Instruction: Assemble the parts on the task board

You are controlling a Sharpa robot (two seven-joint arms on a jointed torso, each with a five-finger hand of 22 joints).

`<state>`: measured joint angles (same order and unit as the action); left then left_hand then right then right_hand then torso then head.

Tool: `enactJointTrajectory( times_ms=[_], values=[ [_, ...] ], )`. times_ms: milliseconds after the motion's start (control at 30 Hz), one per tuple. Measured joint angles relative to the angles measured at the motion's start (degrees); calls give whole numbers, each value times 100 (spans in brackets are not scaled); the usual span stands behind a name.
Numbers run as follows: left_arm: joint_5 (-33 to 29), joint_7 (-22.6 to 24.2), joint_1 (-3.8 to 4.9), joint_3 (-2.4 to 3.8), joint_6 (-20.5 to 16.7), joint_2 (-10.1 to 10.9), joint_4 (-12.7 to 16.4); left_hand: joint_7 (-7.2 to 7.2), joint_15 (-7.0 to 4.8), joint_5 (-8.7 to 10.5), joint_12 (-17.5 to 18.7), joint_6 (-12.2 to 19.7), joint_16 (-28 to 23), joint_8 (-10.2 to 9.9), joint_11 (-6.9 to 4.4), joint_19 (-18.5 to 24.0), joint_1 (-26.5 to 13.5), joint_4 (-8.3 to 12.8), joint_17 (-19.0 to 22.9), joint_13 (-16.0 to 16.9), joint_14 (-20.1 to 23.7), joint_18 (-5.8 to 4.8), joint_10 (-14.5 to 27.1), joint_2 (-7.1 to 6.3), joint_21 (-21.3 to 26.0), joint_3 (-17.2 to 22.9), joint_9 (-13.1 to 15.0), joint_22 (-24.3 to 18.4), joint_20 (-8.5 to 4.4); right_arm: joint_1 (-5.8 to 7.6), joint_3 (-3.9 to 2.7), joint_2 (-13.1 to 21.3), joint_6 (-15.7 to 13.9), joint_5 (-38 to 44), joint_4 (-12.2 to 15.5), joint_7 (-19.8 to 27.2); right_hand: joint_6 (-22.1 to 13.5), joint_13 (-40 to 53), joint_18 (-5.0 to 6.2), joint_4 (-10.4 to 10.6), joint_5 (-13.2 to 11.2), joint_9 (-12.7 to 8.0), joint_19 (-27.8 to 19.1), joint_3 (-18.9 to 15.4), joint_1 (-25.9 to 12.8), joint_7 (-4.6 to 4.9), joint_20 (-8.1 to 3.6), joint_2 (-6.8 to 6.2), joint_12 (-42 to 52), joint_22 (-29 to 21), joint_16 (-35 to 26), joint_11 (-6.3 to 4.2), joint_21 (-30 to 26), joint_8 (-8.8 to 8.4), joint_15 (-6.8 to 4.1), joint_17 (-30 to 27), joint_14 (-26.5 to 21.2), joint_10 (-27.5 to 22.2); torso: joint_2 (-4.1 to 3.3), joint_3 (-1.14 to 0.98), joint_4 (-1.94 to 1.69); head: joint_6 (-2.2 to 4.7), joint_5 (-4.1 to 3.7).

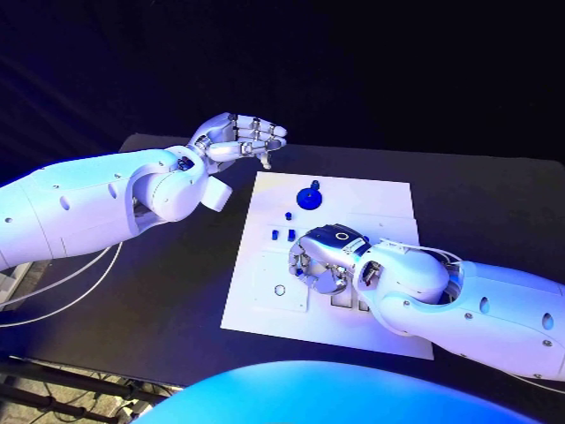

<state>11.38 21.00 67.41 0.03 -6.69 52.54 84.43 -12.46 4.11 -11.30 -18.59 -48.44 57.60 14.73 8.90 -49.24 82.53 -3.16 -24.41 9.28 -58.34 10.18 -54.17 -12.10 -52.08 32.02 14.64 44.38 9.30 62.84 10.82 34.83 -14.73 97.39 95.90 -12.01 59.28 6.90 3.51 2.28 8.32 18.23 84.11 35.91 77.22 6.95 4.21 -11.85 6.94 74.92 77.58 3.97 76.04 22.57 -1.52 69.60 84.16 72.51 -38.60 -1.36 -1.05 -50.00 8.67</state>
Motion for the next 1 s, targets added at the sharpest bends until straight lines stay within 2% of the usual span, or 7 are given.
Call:
enactJointTrajectory(
  times_ms=[133, 267, 333, 433, 567, 733, 1000],
  values=[
    [2, -2, 0, 0, 1, 2, 0, 0, 0, 0, 0, 0, 0, 0, 0, 0, 0, 0, 0, 0, 0, 0, 0, 0, 0, 0, 0, 0, 0, 0, 1, 8, 24, -9, -3, -4, -167, -50, 0, 58, -59, -37, -21, -58, -194, 28, 21, -45, -175, 0, 0, -49, -106, -151, 33, -9, -33, -18, 1, -1, 3, 0, -1],
    [2, -4, 0, 0, 2, 3, 0, 0, 0, 0, 0, 0, 0, 0, 0, 0, 0, 0, 0, 0, 0, 0, 0, 0, 0, 0, 0, 0, 0, -1, 5, 20, 29, -18, -2, -14, -494, -63, 1, 131, -204, -116, -19, -144, -335, 86, 109, -190, -279, -1, 0, 52, -455, -410, 152, -84, -15, -500, 1, -3, 3, 0, -5],
    [3, -5, 0, 0, 3, 3, -1, 0, 0, 0, 0, 0, 0, 0, 0, 0, 0, 0, 0, 0, 0, 0, 0, 0, 0, 0, 0, 0, 0, -1, 6, 31, 24, -25, 5, -17, -606, -215, 1, 131, -266, -124, -83, -258, -317, 78, 188, -207, -330, -1, -93, 100, -765, -515, 165, -249, -25, -881, 2, -3, 3, 0, -10],
    [3, -6, 0, 0, 4, 2, -5, 0, 0, 0, 0, 0, 0, 0, 0, 0, 0, 0, -1, 0, 0, 0, 0, 0, 0, 0, 0, 1, 0, -5, 11, 55, -1, -33, 25, -25, -709, -237, 1, 139, -266, -135, -123, -442, -276, 27, 227, -246, -276, -1, -134, 158, -945, -630, 194, -355, -13, -1094, 3, -3, 3, 0, -14],
    [4, -11, 0, 0, 12, -2, -11, 2, 2, 0, -20, 1, 0, 0, 0, 0, 0, 0, -1, 0, 2, 0, 0, 0, 0, 0, -1, 0, 0, -14, 18, 132, -56, -44, 76, -35, -722, -240, 1, 170, -266, -136, -123, -519, -272, 14, 227, -250, -217, -1, -134, 219, -966, -646, 194, -367, -13, -1183, 3, -3, 2, 0, -21],
    [5, -22, 0, 0, 35, -4, -23, 20, 20, 0, -37, 20, 0, 0, 0, 0, 0, 0, -1, 0, 21, 0, 0, 0, 0, 0, -6, -5, 0, -4, 18, 357, -132, -71, 221, -69, -733, -206, 1, 192, -301, -136, -123, -590, -272, 24, 227, -250, -146, -1, -134, 196, -966, -673, 194, -351, -13, -1160, 3, -3, 2, 0, -32],
    [6, -38, -1, -1, 65, -4, -32, 20, 20, 0, -37, 20, 0, 0, 0, 0, 0, 0, -1, 0, 20, 0, 0, 0, 0, 0, -6, -4, 0, 262, -47, 916, -230, -174, 666, -120, -740, -188, 1, 231, -333, -131, -123, -658, -225, 37, 227, -203, -33, -2, -134, 196, -917, -673, 194, -345, -13, -1160, 5, -3, 7, 24, -108]
  ],
)
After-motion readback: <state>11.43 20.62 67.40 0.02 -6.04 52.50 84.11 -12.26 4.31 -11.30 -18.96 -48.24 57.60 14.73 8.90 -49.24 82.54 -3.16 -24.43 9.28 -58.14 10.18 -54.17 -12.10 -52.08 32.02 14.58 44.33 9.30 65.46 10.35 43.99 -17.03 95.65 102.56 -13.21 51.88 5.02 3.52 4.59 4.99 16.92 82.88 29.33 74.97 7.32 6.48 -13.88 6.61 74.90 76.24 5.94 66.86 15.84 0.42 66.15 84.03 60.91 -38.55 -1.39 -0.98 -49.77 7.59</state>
